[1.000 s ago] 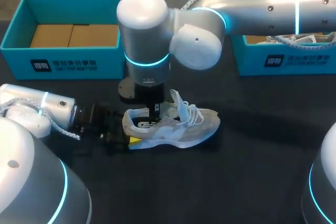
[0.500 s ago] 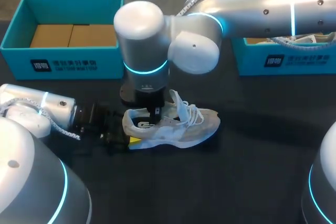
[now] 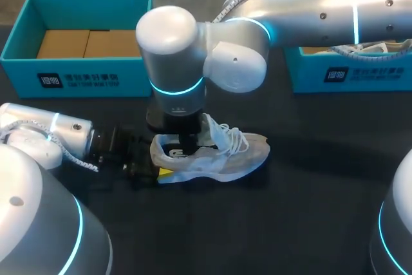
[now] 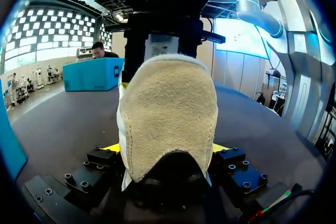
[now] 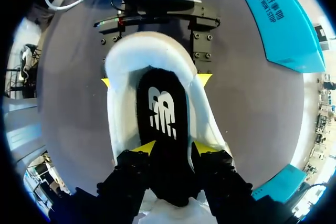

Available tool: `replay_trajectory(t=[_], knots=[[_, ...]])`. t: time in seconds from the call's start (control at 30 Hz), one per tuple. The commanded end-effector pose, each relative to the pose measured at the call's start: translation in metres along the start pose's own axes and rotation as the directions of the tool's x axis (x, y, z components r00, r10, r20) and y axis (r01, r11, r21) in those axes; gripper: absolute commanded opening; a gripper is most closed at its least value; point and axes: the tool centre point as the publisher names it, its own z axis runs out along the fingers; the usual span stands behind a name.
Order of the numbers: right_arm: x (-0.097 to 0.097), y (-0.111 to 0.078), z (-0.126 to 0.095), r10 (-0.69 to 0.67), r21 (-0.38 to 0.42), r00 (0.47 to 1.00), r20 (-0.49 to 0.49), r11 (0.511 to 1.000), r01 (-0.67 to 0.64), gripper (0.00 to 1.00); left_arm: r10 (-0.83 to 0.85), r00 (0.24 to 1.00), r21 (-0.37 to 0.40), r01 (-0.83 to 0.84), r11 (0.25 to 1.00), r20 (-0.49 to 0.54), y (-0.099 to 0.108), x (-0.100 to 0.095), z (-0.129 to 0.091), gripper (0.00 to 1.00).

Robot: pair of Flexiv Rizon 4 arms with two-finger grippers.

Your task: Take the shoe out of the shoebox, open the shoe tongue, remove and reinsert the insole, then place the shoe into the shoebox

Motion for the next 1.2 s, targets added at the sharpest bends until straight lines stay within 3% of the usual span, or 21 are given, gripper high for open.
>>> replay_trajectory(t=[0.03, 0.5, 0.53, 0.6, 0.77, 0.97, 1.2], knots=[[-0.001, 0.000, 0.011, 0.003, 0.003, 1.000, -0.014, 1.000, -0.003, 0.43, 0.000, 1.000, 0.000, 0.000, 1.000, 0.001, 0.006, 0.000, -0.001, 0.00], [0.006, -0.003, 0.034, 0.000, -0.006, 0.995, -0.096, 1.000, -0.001, 0.40, 0.000, 1.000, 0.000, 0.000, 1.000, 0.001, 0.006, 0.000, -0.001, 0.00], [0.008, -0.003, 0.034, 0.000, -0.006, 0.995, -0.099, 1.000, -0.001, 0.37, 0.000, 1.000, 0.000, 0.000, 1.000, 0.001, 0.006, 0.000, -0.001, 0.00], [0.010, -0.003, 0.033, 0.001, -0.005, 0.993, -0.114, 1.000, -0.001, 0.20, 0.000, 1.000, 0.000, 0.000, 1.000, 0.001, 0.006, 0.000, -0.001, 0.00], [0.016, -0.007, 0.035, 0.005, -0.003, 0.990, -0.140, 1.000, -0.005, 0.00, 0.000, 1.000, 0.000, 0.000, 1.000, 0.001, 0.006, 0.000, -0.001, 0.00], [0.019, -0.014, 0.034, 0.015, -0.004, 0.986, -0.166, 1.000, -0.016, 0.00, 0.000, 1.000, 0.000, 0.000, 1.000, 0.001, 0.006, 0.000, -0.001, 0.00], [0.019, -0.025, 0.016, -0.020, -0.043, 0.978, -0.210, 0.999, 0.012, 0.00, 0.000, 1.000, 0.000, 0.000, 1.000, 0.001, 0.006, 0.000, -0.001, 0.00]])
